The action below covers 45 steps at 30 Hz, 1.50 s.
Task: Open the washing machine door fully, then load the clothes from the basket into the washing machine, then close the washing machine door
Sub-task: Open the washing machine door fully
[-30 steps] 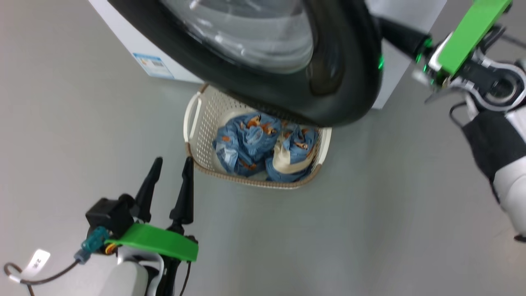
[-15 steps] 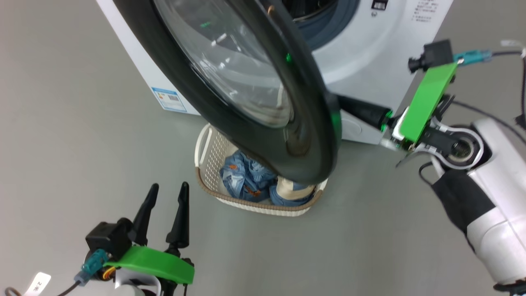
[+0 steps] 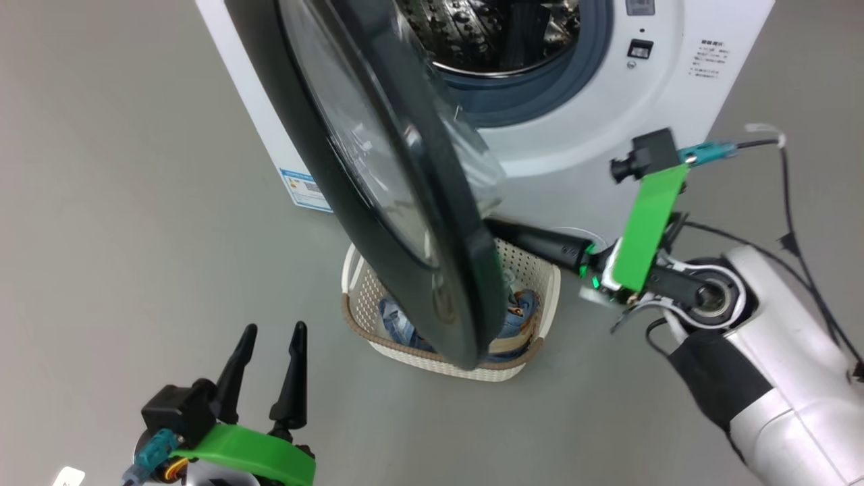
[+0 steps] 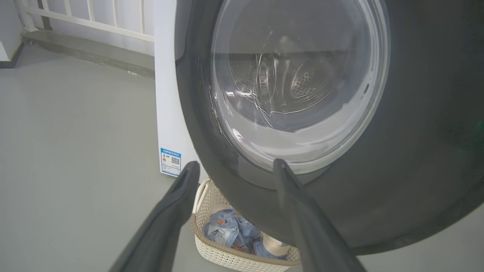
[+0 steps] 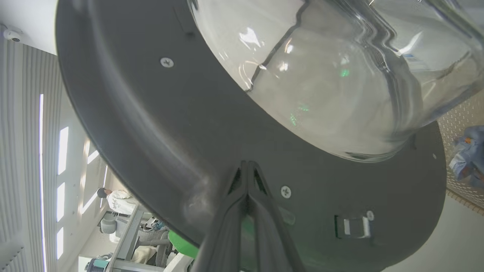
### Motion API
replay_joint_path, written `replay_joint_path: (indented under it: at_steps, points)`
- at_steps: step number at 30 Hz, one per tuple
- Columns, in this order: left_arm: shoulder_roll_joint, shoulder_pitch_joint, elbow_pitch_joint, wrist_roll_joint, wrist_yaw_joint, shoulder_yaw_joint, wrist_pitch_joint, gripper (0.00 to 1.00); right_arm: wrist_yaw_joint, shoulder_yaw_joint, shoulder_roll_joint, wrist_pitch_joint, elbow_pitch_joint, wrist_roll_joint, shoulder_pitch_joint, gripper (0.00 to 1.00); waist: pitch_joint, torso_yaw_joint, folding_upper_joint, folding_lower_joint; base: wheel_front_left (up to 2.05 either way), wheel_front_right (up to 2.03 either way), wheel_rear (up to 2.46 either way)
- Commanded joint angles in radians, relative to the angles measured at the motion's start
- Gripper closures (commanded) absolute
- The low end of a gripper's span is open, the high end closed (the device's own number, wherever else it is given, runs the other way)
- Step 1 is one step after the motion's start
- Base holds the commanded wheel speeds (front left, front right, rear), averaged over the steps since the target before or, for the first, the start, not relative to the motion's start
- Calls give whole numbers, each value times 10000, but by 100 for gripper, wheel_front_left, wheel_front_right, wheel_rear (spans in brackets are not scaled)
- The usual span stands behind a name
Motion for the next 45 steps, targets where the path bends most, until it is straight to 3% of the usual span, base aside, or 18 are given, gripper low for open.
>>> replay_joint_path:
  at_steps: [1, 16, 25, 31, 32, 33, 45]
  points:
    - [189, -55, -275, 86, -27, 360, -65, 0, 19, 207, 292, 106, -378, -24, 154, 100, -88, 90, 0, 0, 0, 0, 0]
    - [200, -27, -320, 133, -27, 352, -65, 0, 19, 391, 867, 250, -430, -209, 388, 100, -209, 362, 0, 0, 0, 0, 0]
    - [270, 75, -248, 204, -27, 368, -65, 0, 19, 89, 752, -289, -489, -347, 740, 100, -445, -70, 0, 0, 0, 0, 0]
    - [476, 88, -254, 170, -27, 416, -65, 0, 19, -81, 455, -760, -712, -523, 1223, 41, -563, -550, 0, 0, 0, 0, 0]
    - [508, 97, -256, 165, -27, 441, -65, 0, 19, -111, 407, -855, -739, -543, 1312, 18, -586, -637, 0, 0, 0, 0, 0]
    - [538, 110, -258, 162, -27, 459, -65, 0, 19, -127, 359, -930, -772, -558, 1403, 3, -612, -719, 0, 0, 0, 0, 0]
    - [754, 523, -339, 121, -27, 742, -65, 0, 19, -317, -341, -1963, -1027, -694, 2701, 0, -1066, -1574, 0, 0, 0, 0, 0]
